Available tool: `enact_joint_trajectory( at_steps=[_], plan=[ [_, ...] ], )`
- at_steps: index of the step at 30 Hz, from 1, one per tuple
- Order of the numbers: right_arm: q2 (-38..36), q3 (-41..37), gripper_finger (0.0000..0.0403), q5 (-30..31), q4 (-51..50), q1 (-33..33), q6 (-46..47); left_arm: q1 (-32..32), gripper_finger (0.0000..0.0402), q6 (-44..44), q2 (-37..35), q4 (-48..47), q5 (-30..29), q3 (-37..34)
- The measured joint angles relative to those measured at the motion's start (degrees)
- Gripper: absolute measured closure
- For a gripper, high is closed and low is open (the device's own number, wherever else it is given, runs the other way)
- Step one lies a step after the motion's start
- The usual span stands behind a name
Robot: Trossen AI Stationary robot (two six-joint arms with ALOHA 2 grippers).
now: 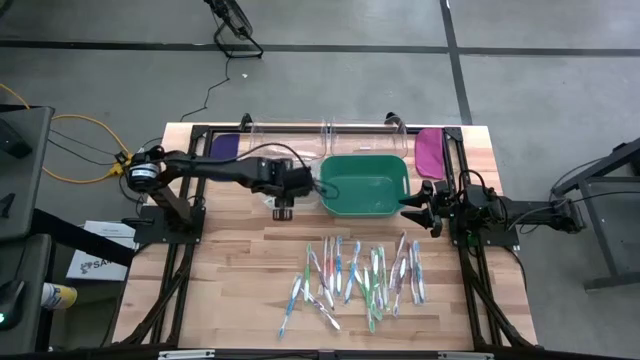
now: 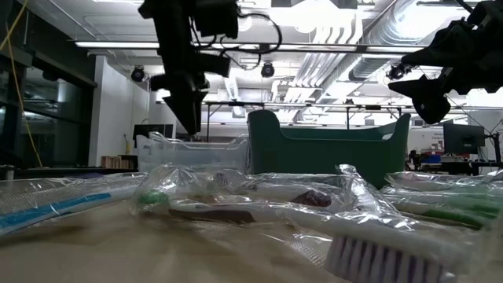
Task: Pick & Place Toothbrushes
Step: Put the blue toothbrush into the green bin
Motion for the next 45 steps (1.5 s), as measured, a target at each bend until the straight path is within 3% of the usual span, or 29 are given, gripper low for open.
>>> enact_joint_trajectory(
  at_steps=[5, 19, 29, 34, 39, 45],
  plan=[
    [0.00, 0.00, 0.0170, 0.00, 0.00, -0.01, 0.00, -4.24, 0.0245, -0.77, 0.02, -0.88, 4.78, 0.00],
    [0.00, 0.01, 0.0170, 0.00, 0.00, 0.00, 0.00, -18.19, 0.0245, -33.10, 0.04, -3.32, 5.14, -0.22],
    [0.00, 0.00, 0.0170, -0.01, 0.00, -0.01, 0.00, -29.09, 0.0245, -68.58, 0.39, -2.42, 5.62, -0.22],
    [0.00, 0.00, 0.0170, -0.02, 0.00, -0.02, 0.00, -33.68, 0.0245, -81.33, 2.01, 1.93, 9.01, -0.25],
    [-0.03, 0.01, 0.0170, -0.05, -0.21, -0.02, 0.00, -36.33, 0.0245, -88.20, 5.31, 10.38, 9.78, -0.21],
    [0.61, 0.00, 0.0170, -0.01, 0.17, -0.01, 0.00, -37.25, 0.0245, -89.43, 9.02, 16.28, 10.33, -0.24]
  ],
)
